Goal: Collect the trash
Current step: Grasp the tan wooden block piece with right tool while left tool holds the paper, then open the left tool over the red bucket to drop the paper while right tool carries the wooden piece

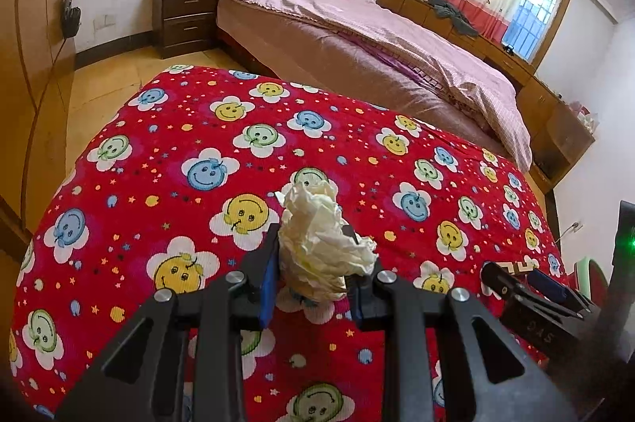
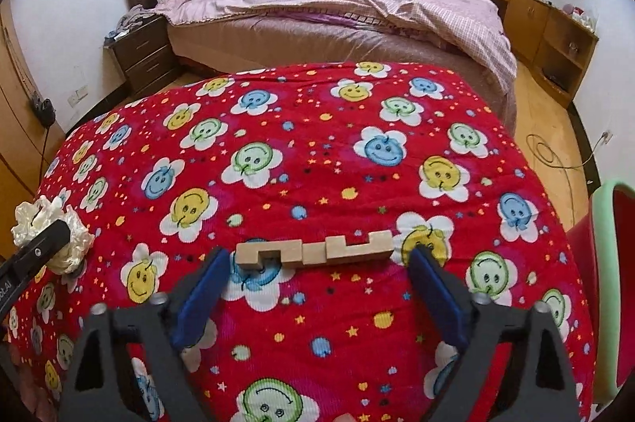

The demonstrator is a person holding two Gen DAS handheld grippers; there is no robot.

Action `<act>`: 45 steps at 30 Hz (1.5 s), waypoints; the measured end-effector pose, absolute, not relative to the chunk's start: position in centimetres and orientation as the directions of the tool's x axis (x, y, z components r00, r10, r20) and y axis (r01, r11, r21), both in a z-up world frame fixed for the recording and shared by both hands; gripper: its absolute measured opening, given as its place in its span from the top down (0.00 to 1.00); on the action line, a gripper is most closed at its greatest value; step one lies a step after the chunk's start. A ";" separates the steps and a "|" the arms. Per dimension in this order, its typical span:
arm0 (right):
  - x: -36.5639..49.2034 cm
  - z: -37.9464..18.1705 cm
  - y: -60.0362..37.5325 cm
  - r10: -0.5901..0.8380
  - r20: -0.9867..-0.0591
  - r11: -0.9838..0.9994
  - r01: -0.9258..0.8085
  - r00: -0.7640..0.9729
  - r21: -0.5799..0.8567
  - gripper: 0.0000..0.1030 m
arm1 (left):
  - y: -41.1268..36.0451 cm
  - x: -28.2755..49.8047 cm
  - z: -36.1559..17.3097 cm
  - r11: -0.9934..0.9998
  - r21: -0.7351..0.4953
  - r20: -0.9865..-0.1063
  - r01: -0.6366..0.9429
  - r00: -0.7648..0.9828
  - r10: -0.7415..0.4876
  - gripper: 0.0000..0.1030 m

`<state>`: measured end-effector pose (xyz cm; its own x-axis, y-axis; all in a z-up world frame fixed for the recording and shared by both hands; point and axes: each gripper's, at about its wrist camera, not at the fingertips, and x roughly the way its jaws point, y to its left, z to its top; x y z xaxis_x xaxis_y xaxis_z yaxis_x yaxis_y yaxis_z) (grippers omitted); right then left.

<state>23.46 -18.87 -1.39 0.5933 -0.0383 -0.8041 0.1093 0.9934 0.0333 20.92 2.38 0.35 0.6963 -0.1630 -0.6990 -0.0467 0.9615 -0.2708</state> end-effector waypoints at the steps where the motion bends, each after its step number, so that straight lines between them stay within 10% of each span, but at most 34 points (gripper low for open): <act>1: 23.4 -1.3 -18.8 -0.039 -0.801 0.994 0.107 0.597 0.031 0.23 | 2.4 20.9 0.4 0.961 -0.271 -0.698 -0.046 0.697 -0.164 0.72; 45: -0.8 7.4 -39.7 -0.196 -0.661 0.832 0.480 0.725 0.279 0.23 | -7.2 15.8 6.7 0.934 -0.259 -0.626 0.244 0.694 -0.355 0.72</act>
